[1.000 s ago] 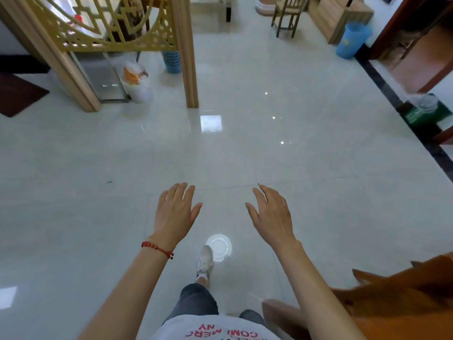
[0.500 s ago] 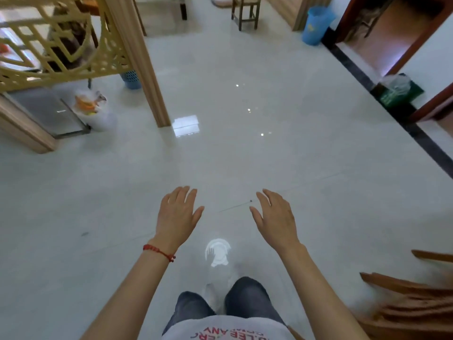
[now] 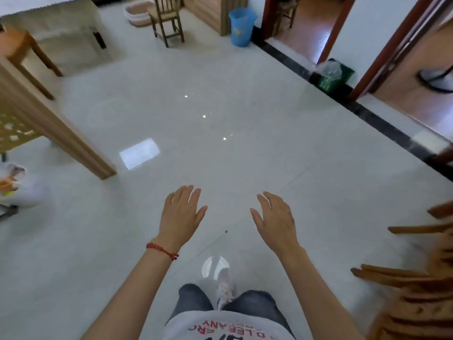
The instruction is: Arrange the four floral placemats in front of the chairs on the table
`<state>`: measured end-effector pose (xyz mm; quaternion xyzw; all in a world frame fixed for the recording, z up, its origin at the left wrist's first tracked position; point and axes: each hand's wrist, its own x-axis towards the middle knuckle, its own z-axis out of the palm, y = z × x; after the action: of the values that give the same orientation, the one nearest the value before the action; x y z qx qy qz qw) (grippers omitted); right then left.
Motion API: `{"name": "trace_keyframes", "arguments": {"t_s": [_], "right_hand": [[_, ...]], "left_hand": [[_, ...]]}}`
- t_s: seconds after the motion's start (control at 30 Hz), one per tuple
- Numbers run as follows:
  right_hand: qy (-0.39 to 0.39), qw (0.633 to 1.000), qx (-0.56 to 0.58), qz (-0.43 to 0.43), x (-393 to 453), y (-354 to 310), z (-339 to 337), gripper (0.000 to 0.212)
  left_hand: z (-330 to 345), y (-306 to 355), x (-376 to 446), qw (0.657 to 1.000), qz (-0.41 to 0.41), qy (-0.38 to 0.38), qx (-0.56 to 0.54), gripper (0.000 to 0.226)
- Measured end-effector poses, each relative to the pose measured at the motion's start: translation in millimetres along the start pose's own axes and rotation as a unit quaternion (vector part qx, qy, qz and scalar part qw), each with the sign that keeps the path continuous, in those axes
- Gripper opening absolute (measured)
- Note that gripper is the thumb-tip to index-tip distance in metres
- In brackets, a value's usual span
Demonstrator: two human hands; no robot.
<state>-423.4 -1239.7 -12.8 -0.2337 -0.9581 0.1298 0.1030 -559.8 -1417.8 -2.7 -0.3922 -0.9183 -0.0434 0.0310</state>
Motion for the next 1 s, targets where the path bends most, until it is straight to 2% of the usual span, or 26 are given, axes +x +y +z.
{"name": "trace_keyframes", "arguments": {"t_s": [0.17, 0.3, 0.37, 0.47, 0.53, 0.67, 0.87, 1.0], "right_hand": [[0.055, 0.994, -0.032, 0.085, 23, 47, -17, 0.067], [0.082, 0.979, -0.06, 0.174, 34, 85, -26, 0.048], [0.089, 0.971, -0.07, 0.21, 42, 104, -30, 0.048], [0.106, 0.959, -0.071, 0.254, 60, 133, -38, 0.059], [0.119, 0.949, -0.074, 0.283, 75, 152, -44, 0.051], [0.113, 0.936, -0.075, 0.326, 113, 187, -56, 0.047], [0.137, 0.916, -0.075, 0.371, 156, 235, -75, 0.068], [0.144, 0.899, -0.089, 0.404, 168, 271, -86, 0.063]], "left_hand": [[9, 41, 79, 0.994, 0.106, -0.004, -0.009, 0.048], [17, 85, 138, 0.98, 0.198, -0.003, -0.019, 0.049], [21, 105, 169, 0.971, 0.238, 0.0, -0.024, 0.049], [27, 133, 215, 0.956, 0.291, 0.012, -0.035, 0.05], [32, 151, 247, 0.945, 0.323, 0.019, -0.042, 0.049], [35, 182, 311, 0.93, 0.364, 0.021, -0.052, 0.049], [42, 228, 391, 0.911, 0.408, 0.018, -0.058, 0.048], [50, 268, 427, 0.895, 0.441, 0.009, -0.065, 0.048]]}}
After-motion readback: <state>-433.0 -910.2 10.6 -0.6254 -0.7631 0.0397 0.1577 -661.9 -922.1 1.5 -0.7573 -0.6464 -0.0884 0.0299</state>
